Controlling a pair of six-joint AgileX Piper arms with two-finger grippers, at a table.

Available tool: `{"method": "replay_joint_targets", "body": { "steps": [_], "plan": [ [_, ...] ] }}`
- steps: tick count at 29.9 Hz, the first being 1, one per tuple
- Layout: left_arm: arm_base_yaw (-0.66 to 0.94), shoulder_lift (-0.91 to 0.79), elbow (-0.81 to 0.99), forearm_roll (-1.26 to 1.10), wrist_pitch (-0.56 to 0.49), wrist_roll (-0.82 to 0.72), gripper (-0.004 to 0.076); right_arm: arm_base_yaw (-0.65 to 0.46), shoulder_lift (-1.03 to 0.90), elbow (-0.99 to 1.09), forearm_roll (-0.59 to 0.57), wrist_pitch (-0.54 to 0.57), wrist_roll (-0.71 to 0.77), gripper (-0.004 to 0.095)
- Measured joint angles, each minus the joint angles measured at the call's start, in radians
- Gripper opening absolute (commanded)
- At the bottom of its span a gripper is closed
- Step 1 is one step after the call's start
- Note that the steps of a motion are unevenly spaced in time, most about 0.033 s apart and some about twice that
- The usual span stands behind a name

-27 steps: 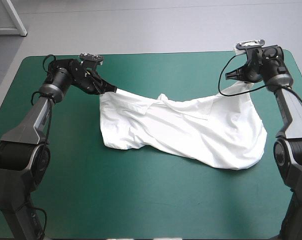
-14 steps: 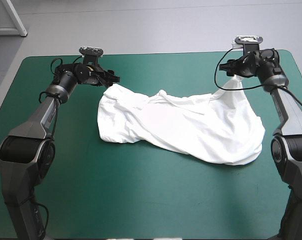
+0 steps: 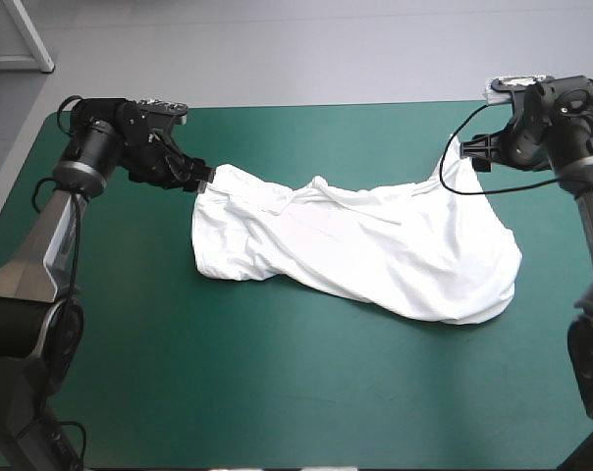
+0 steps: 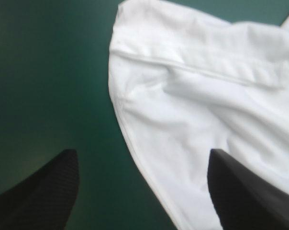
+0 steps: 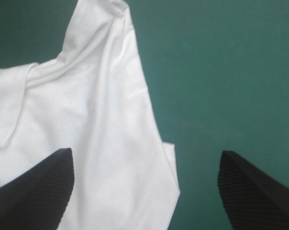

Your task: Fold the cloth

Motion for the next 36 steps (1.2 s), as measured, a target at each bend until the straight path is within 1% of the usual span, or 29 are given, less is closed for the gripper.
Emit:
{"method": "replay_joint_targets", "body": {
  "steps": [3,7,10,12,15,18,25,29,30,32,34,36],
  "plan": [
    [0.0,-0.09,0.169,0.009,0.013,-0.017,0.0531,0.0,-0.126,0.127,0.049,0.01,-0.017,0.0669],
    [0.0,-0.212,0.353,0.031,0.028,-0.055,0.0531,0.0,-0.288,0.323,0.064,0.002,-0.035,0.0669],
    [-0.005,-0.266,0.425,0.031,0.029,-0.073,0.0531,0.0,-0.373,0.449,0.066,-0.024,-0.039,0.0669],
    [-0.018,-0.278,0.448,0.032,0.029,-0.083,0.0531,0.0,-0.415,0.498,0.073,-0.032,-0.039,0.0669],
    [-0.048,-0.272,0.47,0.031,0.023,-0.101,0.0531,0.0,-0.46,0.557,0.076,-0.033,-0.039,0.0669],
    [-0.08,-0.238,0.477,0.03,-0.014,-0.113,0.053,0.0,-0.483,0.592,0.078,-0.031,-0.039,0.067],
    [-0.097,-0.101,0.479,0.027,-0.08,-0.116,0.053,0.0,-0.488,0.599,0.079,-0.001,-0.039,0.0669],
    [-0.097,-0.038,0.479,-0.024,-0.126,-0.111,0.0526,0.0,-0.488,0.6,0.079,0.003,-0.039,0.0669],
    [-0.097,-0.023,0.479,-0.045,-0.133,-0.107,0.0516,0.0,-0.488,0.6,0.079,0.003,-0.039,0.0669],
    [-0.097,-0.011,0.477,-0.069,-0.135,-0.099,0.0465,0.0,-0.488,0.6,0.079,-0.003,-0.039,0.0669],
    [-0.097,-0.009,0.476,-0.084,-0.139,-0.088,0.0362,0.0,-0.488,0.6,0.079,-0.019,-0.039,0.0669],
    [-0.097,-0.007,0.476,-0.094,-0.14,-0.081,0.0225,0.0,-0.484,0.6,0.079,-0.042,-0.039,0.0669]
  ]
}}
